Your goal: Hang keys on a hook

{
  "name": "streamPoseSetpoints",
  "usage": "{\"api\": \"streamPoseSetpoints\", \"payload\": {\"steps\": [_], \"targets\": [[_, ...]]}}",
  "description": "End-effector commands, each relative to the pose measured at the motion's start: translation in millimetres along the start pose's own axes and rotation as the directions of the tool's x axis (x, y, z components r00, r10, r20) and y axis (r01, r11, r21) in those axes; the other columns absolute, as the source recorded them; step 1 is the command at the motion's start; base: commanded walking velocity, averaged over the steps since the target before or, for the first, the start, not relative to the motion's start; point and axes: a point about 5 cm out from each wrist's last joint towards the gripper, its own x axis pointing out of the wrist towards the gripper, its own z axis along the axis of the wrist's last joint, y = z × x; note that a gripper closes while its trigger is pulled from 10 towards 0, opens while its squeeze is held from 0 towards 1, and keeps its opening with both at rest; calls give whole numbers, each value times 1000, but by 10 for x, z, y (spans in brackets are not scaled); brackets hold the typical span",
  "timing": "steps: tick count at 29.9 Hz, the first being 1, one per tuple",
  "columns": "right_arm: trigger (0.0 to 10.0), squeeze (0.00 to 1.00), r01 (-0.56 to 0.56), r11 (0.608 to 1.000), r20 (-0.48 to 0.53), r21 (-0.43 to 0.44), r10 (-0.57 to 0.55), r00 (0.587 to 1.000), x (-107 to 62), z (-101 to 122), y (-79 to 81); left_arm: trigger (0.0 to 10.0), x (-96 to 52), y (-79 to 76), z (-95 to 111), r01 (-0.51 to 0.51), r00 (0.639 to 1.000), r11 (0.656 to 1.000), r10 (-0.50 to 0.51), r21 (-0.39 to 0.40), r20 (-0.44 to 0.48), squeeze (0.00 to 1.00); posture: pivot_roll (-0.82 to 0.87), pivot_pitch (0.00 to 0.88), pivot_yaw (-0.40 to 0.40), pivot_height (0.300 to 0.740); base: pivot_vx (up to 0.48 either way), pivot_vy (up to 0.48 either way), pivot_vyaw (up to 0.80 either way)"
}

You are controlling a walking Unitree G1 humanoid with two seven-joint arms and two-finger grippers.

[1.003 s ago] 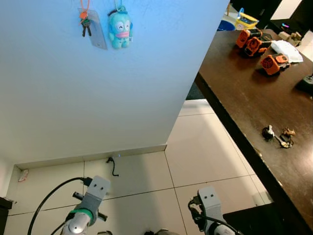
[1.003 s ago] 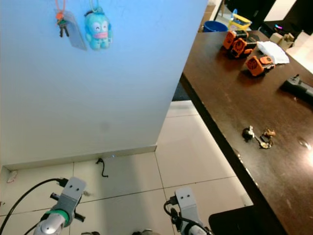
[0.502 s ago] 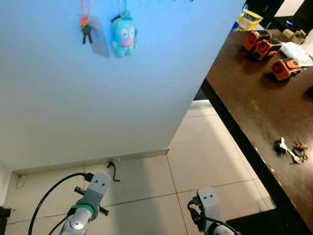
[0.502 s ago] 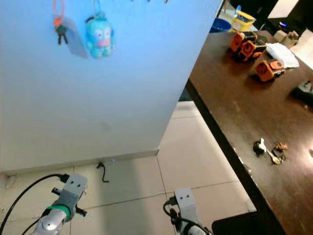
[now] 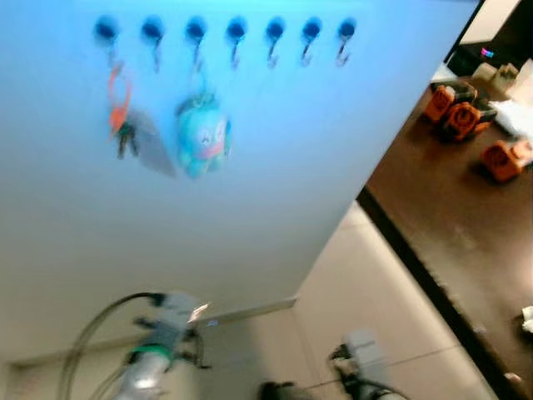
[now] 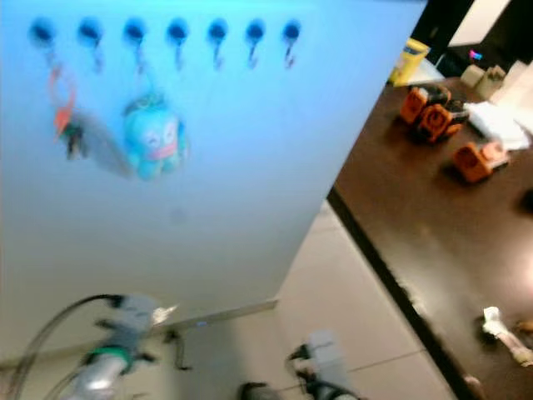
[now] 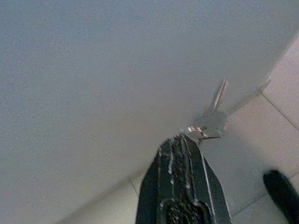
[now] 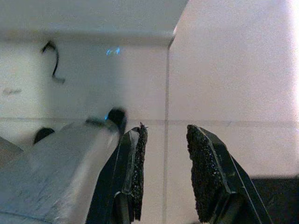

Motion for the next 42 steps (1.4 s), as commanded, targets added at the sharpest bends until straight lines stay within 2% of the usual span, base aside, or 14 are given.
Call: {"api": "streamPoseSetpoints", "payload": {"steps": [1, 5, 8, 11, 15, 23, 26, 28, 30, 34, 35, 37, 40, 42], "targets": [[10000, 0, -7, 1000, 14, 10, 7, 1000, 19, 34, 44, 10000, -86, 32, -180, -4, 998, 1000, 4, 3, -62, 0, -39, 70, -47, 740, 379, 0, 0], [10000, 0, -9, 1000, 13, 10, 9, 1000, 17, 30, 46, 10000, -115, 50, -170, 0, 1000, 1000, 0, -5, -21, 0, -40, 69, -47, 740, 131, 0, 0], [10000, 0, -7, 1000, 12, 10, 7, 1000, 12, 23, 38, 10000, -229, 65, -129, 122, 988, 986, -132, 113, 84, 0, -41, 73, -47, 740, 0, 0, 0], [10000, 0, -5, 1000, 11, 10, 5, 1000, 10, 19, 32, 10000, -280, 73, -117, 165, 977, 974, -182, 155, 109, 0, -41, 73, -47, 740, 0, 0, 0], [10000, 0, -3, 1000, 3, 7, 2, 1000, -2, -6, 15, 10000, -502, 165, -83, 299, 926, 915, -347, 271, 150, 0, -25, 80, -48, 740, 0, 0, 0], [10000, 0, -11, 1000, 1, 4, 11, 1000, 10, 6, 45, 10000, -767, 244, 112, 373, 860, 846, -469, 380, 200, 0, -10, 82, -47, 740, 0, 0, 0], [10000, 0, -17, 1000, 4, 1, 16, 1000, 19, 23, 58, 10000, -842, 228, 227, 342, 846, 839, -471, 424, 250, 0, -8, 83, -48, 740, 0, 0, 0], [10000, 0, -20, 1000, 5, -6, 20, 1000, 20, 29, 51, 10000, -935, 263, 409, 217, 837, 855, -412, 472, 361, 0, -5, 88, -54, 740, 0, 0, 0], [10000, 0, -24, 1000, 3, -15, 24, 1000, 19, 31, 40, 10000, -1020, 321, 560, 85, 820, 877, -331, 472, 467, 0, 2, 93, -58, 740, 0, 0, 0], [10000, 0, -25, 999, 2, -20, 25, 1000, 19, 34, 31, 10000, -1058, 358, 657, 22, 804, 891, -285, 453, 521, 0, 10, 95, -64, 740, 0, 0, 0], [10000, 0, -28, 999, 0, -27, 28, 1000, 20, 41, 20, 10000, -1111, 407, 803, -49, 780, 908, -226, 416, 583, 0, 19, 97, -72, 740, 0, 0, 0], [10000, 0, -37, 998, 1, -45, 37, 999, 32, 75, 6, 10000, -1282, 478, 1127, -183, 704, 909, -146, 375, 695, 0, 39, 101, -83, 740, 0, 0, 0], [10000, 0, -40, 998, 1, -50, 40, 999, 36, 87, 3, 10000, -1345, 491, 1209, -214, 684, 904, -131, 369, 717, 0, 43, 101, -85, 740, 0, 0, 0], [10000, 0, -59, 995, -3, -76, 59, 998, 50, 119, 6, 10000, -1548, 577, 1344, -286, 656, 886, -96, 365, 749, 0, 103, 109, -108, 740, 0, 0, 0]]}}
